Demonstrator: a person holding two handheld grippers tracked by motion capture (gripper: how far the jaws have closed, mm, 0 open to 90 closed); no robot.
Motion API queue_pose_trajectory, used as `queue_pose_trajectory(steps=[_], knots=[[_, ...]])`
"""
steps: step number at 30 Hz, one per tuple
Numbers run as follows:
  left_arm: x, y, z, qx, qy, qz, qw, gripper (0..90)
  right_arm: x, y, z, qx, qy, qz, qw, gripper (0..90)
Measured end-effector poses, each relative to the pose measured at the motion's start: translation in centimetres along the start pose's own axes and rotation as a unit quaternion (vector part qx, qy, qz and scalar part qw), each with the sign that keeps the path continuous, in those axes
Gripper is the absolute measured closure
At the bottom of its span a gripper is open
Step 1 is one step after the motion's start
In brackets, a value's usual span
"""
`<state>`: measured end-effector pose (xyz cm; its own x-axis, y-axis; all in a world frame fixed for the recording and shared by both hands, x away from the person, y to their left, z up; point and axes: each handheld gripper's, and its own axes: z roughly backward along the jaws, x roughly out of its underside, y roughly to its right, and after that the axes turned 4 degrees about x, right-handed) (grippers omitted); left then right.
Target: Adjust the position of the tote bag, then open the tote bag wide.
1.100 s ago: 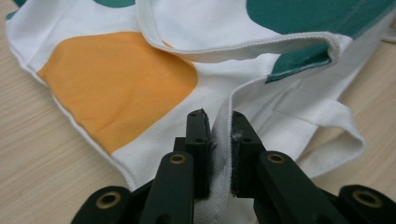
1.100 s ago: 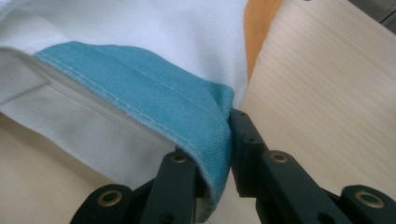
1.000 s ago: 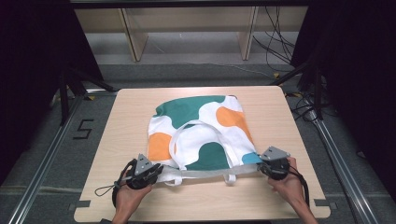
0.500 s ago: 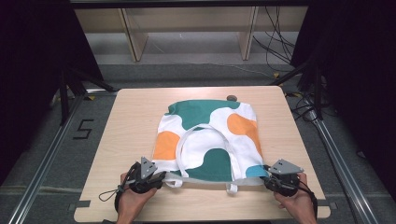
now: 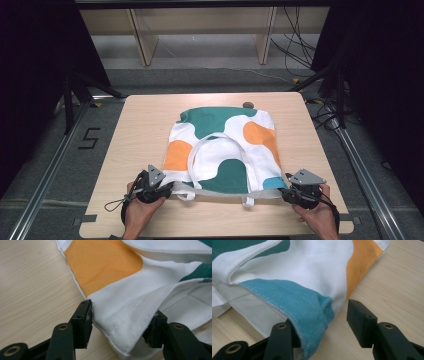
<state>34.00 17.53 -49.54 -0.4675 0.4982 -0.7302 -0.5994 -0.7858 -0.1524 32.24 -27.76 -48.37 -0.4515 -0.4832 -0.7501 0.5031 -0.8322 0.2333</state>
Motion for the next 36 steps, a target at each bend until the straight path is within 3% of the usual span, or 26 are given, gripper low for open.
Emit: queue_pose_trajectory(steps=[1, 4, 5, 6, 10, 11, 12, 17, 19, 20, 21, 23, 24, 25, 26, 28, 30, 31, 32, 33, 35, 36], knots=[[-0.2, 0.4, -0.2, -0.01, -0.013, -0.003, 0.9999, 49.5, 0.0, 0.0, -0.1, -0.003, -0.004, -0.004, 1.0, 50.4], [-0.5, -0.1, -0.6, -0.006, -0.007, -0.013, 0.9999, 56.7, 0.0, -0.1, -0.5, -0.004, -0.014, -0.011, 0.9998, 48.9], [-0.6, -0.1, -0.5, -0.014, -0.005, -0.013, 0.9998, 61.0, 0.0, 0.0, -0.6, 0.002, -0.009, 0.001, 1.0, 48.5], [-0.7, -0.1, -0.4, -0.019, -0.008, -0.032, 0.9993, 66.2, 0.0, -0.1, -0.6, -0.002, -0.012, 0.002, 0.9999, 48.1], [-0.9, -0.1, 0.3, -0.023, -0.011, -0.044, 0.9987, 77.2, 0.2, -0.1, -0.8, -0.011, -0.013, 0.005, 0.9998, 47.9], [-1.0, -0.4, 0.5, -0.024, -0.009, -0.051, 0.9984, 77.6, 0.2, -0.1, -0.8, -0.01, -0.017, 0.002, 0.9998, 47.9], [-0.9, -0.4, 0.6, -0.022, -0.009, -0.04, 0.9989, 77.8, 0.2, -0.1, -0.8, -0.011, -0.017, 0.001, 0.9998, 48.7], [-0.7, -0.7, 0.3, -0.012, -0.005, -0.029, 0.9995, 78.6, 0.2, -0.3, -0.9, -0.013, -0.018, 0.009, 0.9997, 53.6], [-0.7, -1.1, 0.5, -0.007, -0.007, -0.048, 0.9988, 78.6, 0.3, -0.3, -0.9, -0.013, -0.027, 0.015, 0.9994, 54.9], [-0.7, -1.1, 0.5, -0.007, -0.007, -0.048, 0.9988, 78.5, 0.3, -0.2, -1.0, -0.016, -0.023, 0.022, 0.9994, 55.3], [-0.6, -0.9, 0.4, -0.002, -0.004, -0.031, 0.9995, 78.5, 0.2, -0.1, -1.2, -0.02, -0.019, 0.028, 0.9992, 55.7], [-0.6, -1.0, 0.5, 0.003, -0.004, -0.033, 0.9994, 78.4, 0.2, -0.2, -1.1, -0.017, -0.018, 0.018, 0.9995, 56.9], [-0.5, -0.9, 0.5, 0.003, 0.003, -0.018, 0.9998, 78.3, 0.2, -0.2, -1.1, -0.017, -0.02, 0.019, 0.9995, 57.2], [-0.6, -1.3, 0.6, 0.005, 0.001, -0.038, 0.9993, 78.3, 0.2, -0.3, -1.0, -0.007, -0.021, 0.01, 0.9997, 58.3], [-0.6, -1.3, 0.6, 0.005, 0.001, -0.038, 0.9993, 78.3, 0.2, -0.3, -1.0, -0.007, -0.021, 0.01, 0.9997, 58.3], [-0.5, -1.4, 0.6, 0.011, 0.007, -0.032, 0.9994, 78.2, 0.2, -0.1, -1.0, -0.022, -0.021, 0.019, 0.9994, 62.6], [-0.6, -1.5, 0.6, 0.016, 0.015, -0.038, 0.999, 78.3, 0.1, -0.3, -0.9, -0.025, -0.016, 0.004, 0.9996, 68.2], [-0.6, -1.3, 0.7, 0.02, 0.017, -0.017, 0.9995, 78.3, 0.2, -0.4, -0.8, -0.025, -0.017, 0.003, 0.9995, 70.6], [-0.7, -1.6, 0.7, 0.022, 0.02, -0.036, 0.9989, 78.3, 0.2, -0.3, -0.7, -0.022, -0.018, 0.004, 0.9996, 72.9], [-0.7, -1.6, 0.9, 0.026, 0.018, -0.039, 0.9988, 78.3, 0.1, 0.0, -0.8, -0.021, -0.011, 0.018, 0.9996, 74.6], [-0.7, -1.5, 0.9, 0.025, 0.021, -0.033, 0.9989, 78.4, 0.1, 0.1, -0.7, -0.021, -0.008, 0.018, 0.9996, 76.0], [-0.8, -1.4, 0.9, 0.029, 0.038, -0.027, 0.9985, 78.6, -0.1, 0.1, -0.5, -0.016, -0.002, 0.018, 0.9997, 78.4]])
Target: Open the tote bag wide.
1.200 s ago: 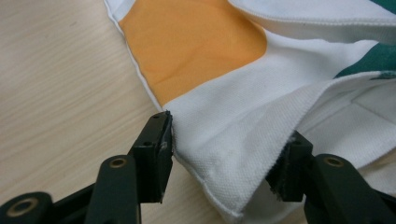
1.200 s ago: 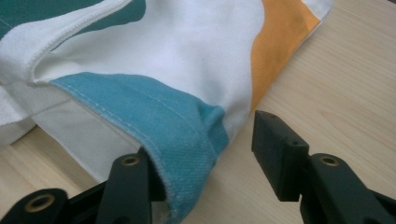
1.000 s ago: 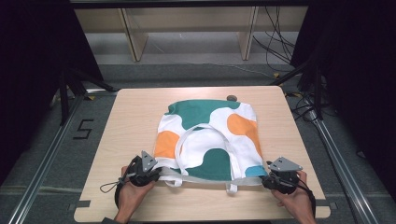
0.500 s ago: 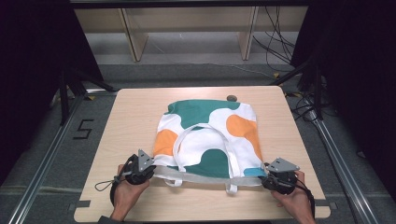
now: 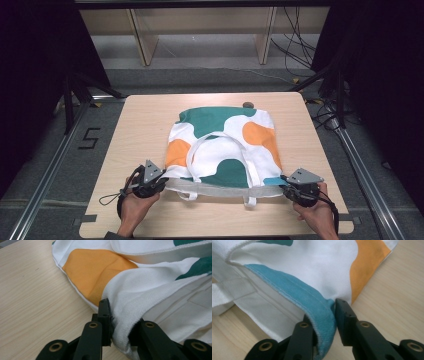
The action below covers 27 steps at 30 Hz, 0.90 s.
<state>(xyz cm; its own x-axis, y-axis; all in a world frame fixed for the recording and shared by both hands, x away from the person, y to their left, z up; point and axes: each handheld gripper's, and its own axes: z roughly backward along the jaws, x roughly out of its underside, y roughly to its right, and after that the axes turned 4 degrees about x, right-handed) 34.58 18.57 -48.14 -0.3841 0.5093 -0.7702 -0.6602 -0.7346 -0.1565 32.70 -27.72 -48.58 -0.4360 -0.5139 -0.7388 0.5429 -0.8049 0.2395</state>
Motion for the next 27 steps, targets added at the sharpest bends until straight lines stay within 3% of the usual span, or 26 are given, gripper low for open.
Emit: queue_pose_trajectory(steps=[2, 3, 4, 5, 7, 8, 10, 11, 13, 17, 18, 20, 21, 23, 24, 27], knots=[[-0.1, 0.2, 0.3, -0.002, 0.001, 0.009, 1.0, 78.7, -0.2, 0.1, 0.4, 0.008, 0.013, 0.004, 0.9999, 79.6], [-0.1, 0.1, 0.3, -0.001, 0.015, 0.002, 0.9999, 78.7, -0.4, 0.1, 0.6, 0.011, 0.02, -0.003, 0.9997, 79.9], [-0.1, 0.4, 0.4, 0.002, 0.025, 0.027, 0.9993, 78.8, -0.5, 0.2, 0.8, 0.013, 0.026, -0.005, 0.9996, 80.3], [-0.2, 0.4, 0.6, 0.004, 0.034, 0.033, 0.9989, 78.8, -0.6, 0.3, 1.1, 0.016, 0.032, -0.005, 0.9994, 80.7], [-0.3, 0.4, 0.7, 0.005, 0.043, 0.03, 0.9986, 78.8, -0.8, 0.2, 1.5, 0.012, 0.039, -0.017, 0.999, 81.1], [-0.4, 0.6, 1.0, 0.002, 0.05, 0.038, 0.998, 78.8, -0.9, 0.2, 1.7, 0.015, 0.044, -0.026, 0.9986, 81.3], [-0.5, 0.4, 1.2, 0.008, 0.057, 0.027, 0.998, 78.8, -1.2, 0.4, 2.0, 0.012, 0.053, -0.022, 0.9983, 81.5], [-0.6, 0.4, 1.3, 0.01, 0.059, 0.036, 0.9975, 78.8, -1.3, 0.4, 2.1, 0.017, 0.058, -0.024, 0.9979, 81.6], [-0.9, 0.2, 1.6, 0.013, 0.065, 0.029, 0.9974, 78.9, -1.6, 0.7, 2.4, 0.017, 0.068, -0.027, 0.9972, 81.8], [-1.4, 0.1, 2.1, 0.016, 0.075, 0.035, 0.9964, 79.2, -2.1, 0.8, 3.0, 0.016, 0.08, -0.04, 0.9959, 82.1], [-1.8, -0.1, 2.4, 0.018, 0.081, 0.035, 0.996, 79.4, -2.3, 1.1, 3.2, 0.018, 0.088, -0.029, 0.9956, 82.3], [-2.0, -0.2, 2.7, 0.016, 0.081, 0.042, 0.9957, 79.5, -2.8, 1.2, 3.7, 0.018, 0.098, -0.032, 0.9945, 82.5], [-2.5, -0.5, 3.1, 0.018, 0.093, 0.045, 0.9945, 79.7, -3.4, 1.3, 4.1, 0.025, 0.112, -0.032, 0.9929, 82.9], [-2.9, -0.6, 3.4, 0.018, 0.098, 0.046, 0.9939, 79.9, -3.7, 1.3, 4.4, 0.023, 0.108, -0.035, 0.9932, 83.0], [-3.7, -0.8, 4.2, 0.017, 0.113, 0.043, 0.9925, 80.0, -4.3, 1.7, 5.0, 0.03, 0.124, -0.007, 0.9919, 83.6], [-4.6, -0.8, 5.2, 0.013, 0.128, 0.04, 0.9909, 80.2, -5.1, 2.0, 5.9, 0.035, 0.138, -0.006, 0.9898, 84.1]])
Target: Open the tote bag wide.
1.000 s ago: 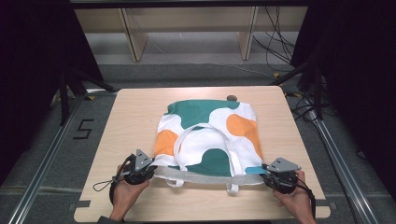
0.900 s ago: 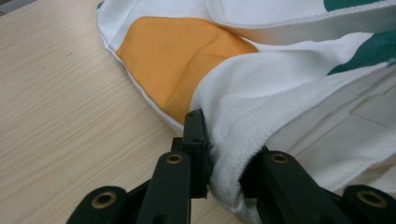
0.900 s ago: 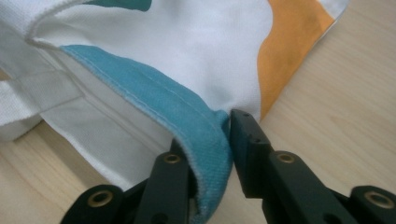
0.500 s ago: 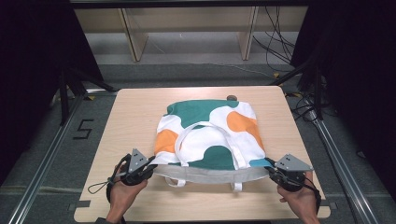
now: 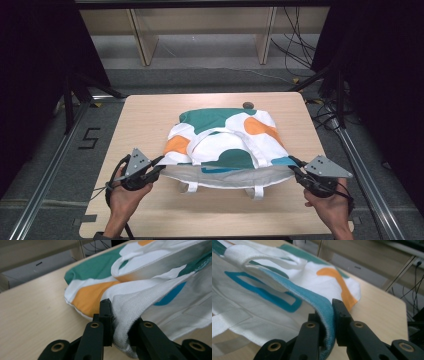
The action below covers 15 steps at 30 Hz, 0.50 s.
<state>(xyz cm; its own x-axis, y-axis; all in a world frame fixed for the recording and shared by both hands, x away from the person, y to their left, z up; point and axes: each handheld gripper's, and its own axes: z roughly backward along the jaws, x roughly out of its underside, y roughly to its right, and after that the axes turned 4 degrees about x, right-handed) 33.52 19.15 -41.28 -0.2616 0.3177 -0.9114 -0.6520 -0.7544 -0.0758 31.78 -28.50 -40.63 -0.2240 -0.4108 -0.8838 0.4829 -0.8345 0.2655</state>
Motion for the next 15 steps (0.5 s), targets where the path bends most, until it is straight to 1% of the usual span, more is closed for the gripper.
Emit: queue_pose_trajectory(steps=[1, 2, 3, 4, 5, 7, 8, 9, 10, 11, 12, 13, 14, 15], knots=[[-0.6, 0.0, 0.4, 0.0, 0.007, -0.008, 0.9999, 80.2, -0.5, 0.0, 0.4, 0.003, 0.008, -0.011, 0.9999, 84.5], [-1.2, 0.1, 0.8, 0.001, 0.016, -0.007, 0.9998, 80.4, -1.1, 0.1, 0.7, 0.008, 0.017, -0.013, 0.9997, 84.8], [-2.3, 0.3, 1.5, -0.004, 0.03, -0.004, 0.9995, 80.6, -2.3, 0.6, 1.3, 0.009, 0.03, -0.004, 0.9995, 85.4], [-2.3, 0.3, 1.5, -0.004, 0.03, -0.004, 0.9995, 80.6, -2.3, 0.6, 1.3, 0.009, 0.03, -0.004, 0.9995, 85.4], [-3.3, 0.2, 2.1, -0.005, 0.041, -0.011, 0.9991, 80.7, -3.5, 1.0, 1.9, 0.017, 0.046, -0.003, 0.9988, 85.7], [-4.2, 0.1, 2.5, -0.007, 0.051, -0.015, 0.9985, 80.9, -4.6, 1.3, 2.4, 0.02, 0.059, 0.0, 0.9981, 85.9], [-4.2, 0.1, 2.5, -0.007, 0.051, -0.015, 0.9985, 80.9, -5.1, 1.5, 2.5, 0.02, 0.063, 0.004, 0.9978, 85.9], [-5.0, 0.1, 3.0, -0.009, 0.064, -0.016, 0.9978, 81.0, -5.6, 1.7, 2.6, 0.021, 0.067, 0.003, 0.9975, 86.0], [-5.0, 0.1, 3.0, -0.009, 0.064, -0.016, 0.9978, 81.0, -6.0, 1.8, 2.8, 0.021, 0.07, 0.0, 0.9973, 86.1], [-5.8, 0.1, 3.5, -0.007, 0.078, -0.016, 0.9968, 81.0, -6.4, 1.9, 3.0, 0.017, 0.07, -0.002, 0.9974, 86.1], [-5.8, 0.1, 3.5, -0.007, 0.078, -0.016, 0.9968, 81.0, -6.4, 1.9, 3.0, 0.017, 0.07, -0.002, 0.9974, 86.1], [-6.6, 0.0, 4.1, -0.01, 0.085, -0.024, 0.996, 81.1, -7.3, 2.2, 3.3, 0.018, 0.077, 0.004, 0.9969, 86.2], [-6.6, 0.0, 4.1, -0.01, 0.085, -0.024, 0.996, 81.1, -7.7, 2.3, 3.5, 0.022, 0.077, 0.007, 0.9968, 86.2], [-7.3, 0.0, 4.6, -0.014, 0.097, -0.024, 0.9949, 81.0, -8.2, 2.5, 3.6, 0.024, 0.082, 0.021, 0.9961, 86.3]])
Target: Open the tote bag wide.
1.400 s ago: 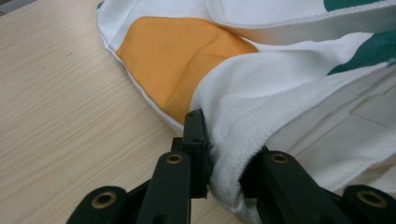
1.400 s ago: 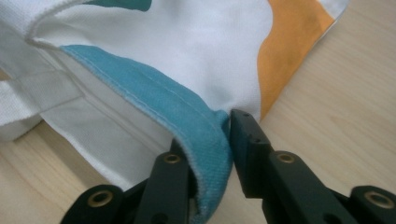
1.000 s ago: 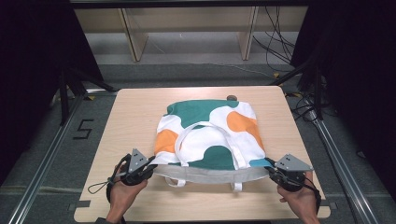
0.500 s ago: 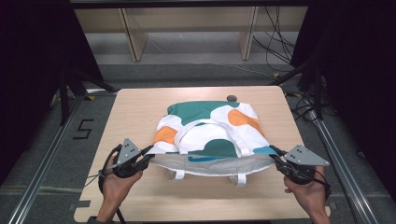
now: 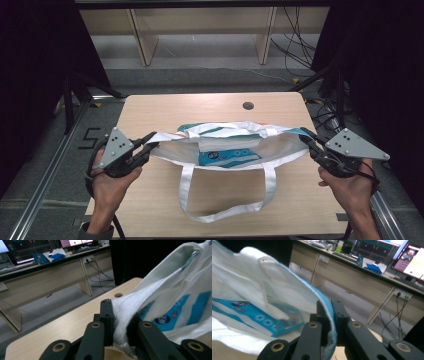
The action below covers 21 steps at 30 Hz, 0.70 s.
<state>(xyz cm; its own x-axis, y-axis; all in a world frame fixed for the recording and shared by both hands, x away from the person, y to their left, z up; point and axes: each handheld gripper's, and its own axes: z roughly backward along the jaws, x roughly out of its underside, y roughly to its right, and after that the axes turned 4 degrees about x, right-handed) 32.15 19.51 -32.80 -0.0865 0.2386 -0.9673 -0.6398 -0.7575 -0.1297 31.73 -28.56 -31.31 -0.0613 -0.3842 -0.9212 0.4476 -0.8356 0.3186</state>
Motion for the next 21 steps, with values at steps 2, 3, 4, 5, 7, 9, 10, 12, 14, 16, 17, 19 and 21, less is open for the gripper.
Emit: queue_pose_trajectory(steps=[2, 3, 4, 5, 7, 9, 10, 12, 14, 16, 17, 19, 21], knots=[[-0.8, 0.0, 0.3, -0.009, 0.006, -0.007, 0.9999, 81.1, -1.0, 0.1, 0.3, 0.001, 0.0, 0.015, 0.9999, 86.3], [-1.1, 0.1, 0.4, -0.008, 0.014, -0.008, 0.9998, 81.1, -1.5, 0.2, 0.4, 0.001, 0.003, 0.02, 0.9998, 86.3], [-1.5, 0.1, 0.7, -0.007, 0.015, -0.01, 0.9998, 81.2, -2.0, 0.3, 0.5, 0.004, 0.006, 0.022, 0.9997, 86.4], [-1.5, 0.1, 0.7, -0.007, 0.015, -0.01, 0.9998, 81.2, -2.3, 0.6, 0.6, 0.002, 0.012, 0.021, 0.9997, 86.4], [-2.7, 0.4, 1.0, -0.008, 0.028, -0.023, 0.9993, 81.3, -3.0, 1.0, 0.9, 0.003, 0.012, 0.019, 0.9997, 86.4], [-3.1, 0.5, 1.2, -0.007, 0.029, -0.026, 0.9992, 81.3, -3.3, 1.3, 1.0, 0.002, 0.014, 0.02, 0.9997, 86.4], [-4.0, 0.5, 1.3, -0.013, 0.038, -0.033, 0.9986, 81.3, -3.9, 1.6, 1.3, 0.008, 0.013, 0.033, 0.9993, 86.4], [-4.4, 0.5, 1.2, -0.015, 0.04, -0.035, 0.9985, 81.3, -4.2, 1.8, 1.4, 0.014, 0.015, 0.043, 0.9989, 86.4], [-5.0, -0.2, 0.7, -0.008, 0.045, -0.024, 0.9986, 81.3, -5.1, 2.3, 1.3, 0.013, 0.011, 0.044, 0.9989, 86.4], [-4.6, -0.6, -0.1, 0.001, 0.038, -0.013, 0.9992, 81.3, -5.2, 2.5, 0.8, 0.012, 0.007, 0.041, 0.9991, 86.4], [-4.6, -0.6, -0.1, 0.001, 0.038, -0.013, 0.9992, 81.2, -5.1, 2.6, 0.4, 0.013, 0.005, 0.038, 0.9992, 86.4], [-3.9, -1.0, -0.7, 0.006, 0.037, 0.006, 0.9993, 81.2, -5.0, 2.7, 0.1, 0.014, 0.006, 0.035, 0.9993, 86.4], [-2.6, -1.7, -1.4, 0.008, 0.03, 0.021, 0.9993, 81.1, -4.3, 2.5, -0.8, 0.01, 0.002, 0.028, 0.9996, 86.3]])
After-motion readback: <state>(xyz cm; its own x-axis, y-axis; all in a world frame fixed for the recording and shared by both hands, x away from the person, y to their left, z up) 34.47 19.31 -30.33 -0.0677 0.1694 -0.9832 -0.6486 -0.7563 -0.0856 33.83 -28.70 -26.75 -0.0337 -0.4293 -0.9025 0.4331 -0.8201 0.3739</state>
